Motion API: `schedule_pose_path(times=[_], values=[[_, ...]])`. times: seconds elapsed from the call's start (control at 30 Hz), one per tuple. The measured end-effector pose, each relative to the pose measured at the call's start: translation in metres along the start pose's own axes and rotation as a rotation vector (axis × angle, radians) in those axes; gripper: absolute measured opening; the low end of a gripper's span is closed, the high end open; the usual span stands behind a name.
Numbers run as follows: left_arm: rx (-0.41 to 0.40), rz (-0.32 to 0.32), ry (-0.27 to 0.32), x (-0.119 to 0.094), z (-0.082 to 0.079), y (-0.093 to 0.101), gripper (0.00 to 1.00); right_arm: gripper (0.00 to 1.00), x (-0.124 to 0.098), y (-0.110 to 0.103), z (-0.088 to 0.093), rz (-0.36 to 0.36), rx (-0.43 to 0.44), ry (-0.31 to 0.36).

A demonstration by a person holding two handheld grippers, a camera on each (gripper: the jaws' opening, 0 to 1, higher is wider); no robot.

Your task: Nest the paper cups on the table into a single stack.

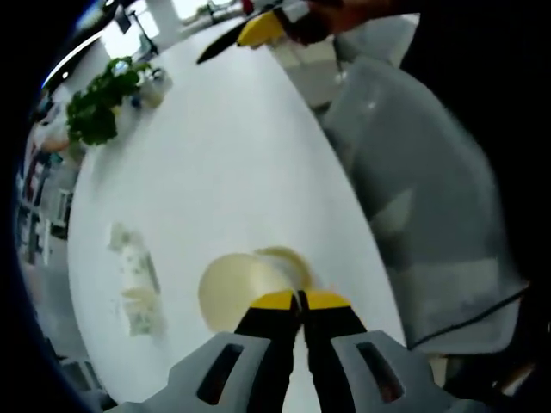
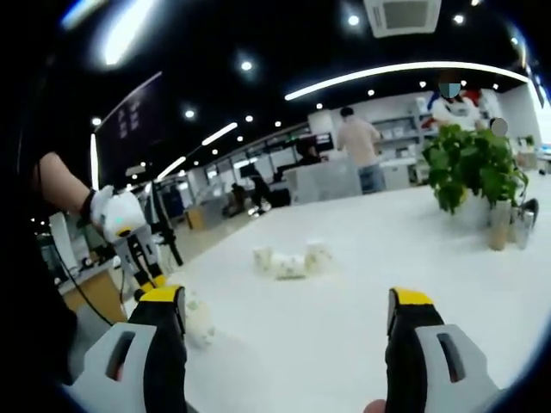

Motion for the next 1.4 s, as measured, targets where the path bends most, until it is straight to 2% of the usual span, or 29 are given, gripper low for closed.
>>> schedule_pose_path(times=[0.27,0.43,0.77,1.4], values=[[0.024,0.023,-0.026,0.006,0.000,-0.001,0.01,0.95,-0.004,0.003,0.006,0.010,0.014,-0.004],[0.009,0.045,-0.051,0.012,0.003,-0.003,0.01,0.95,-0.006,0.007,0.006,0.020,0.032,0.002],[-0.027,0.072,-0.042,0.016,0.001,-0.005,0.04,0.94,-0.007,0.013,0.009,0.023,0.040,0.003],[-0.069,0.070,-0.043,0.015,-0.005,-0.004,0.12,0.94,-0.006,0.017,0.013,0.009,0.047,0.002]])
Point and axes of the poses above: the point that each gripper's makers call its tool centre point, and the gripper's own axes: x roughly forward along the fingers, y roughly to its right, z roughly out of its underside, the point moved 10 cm from there along -x, roughly backward along the fingers, and after that the axes turned 3 degrees about z, right-handed, at the moved point
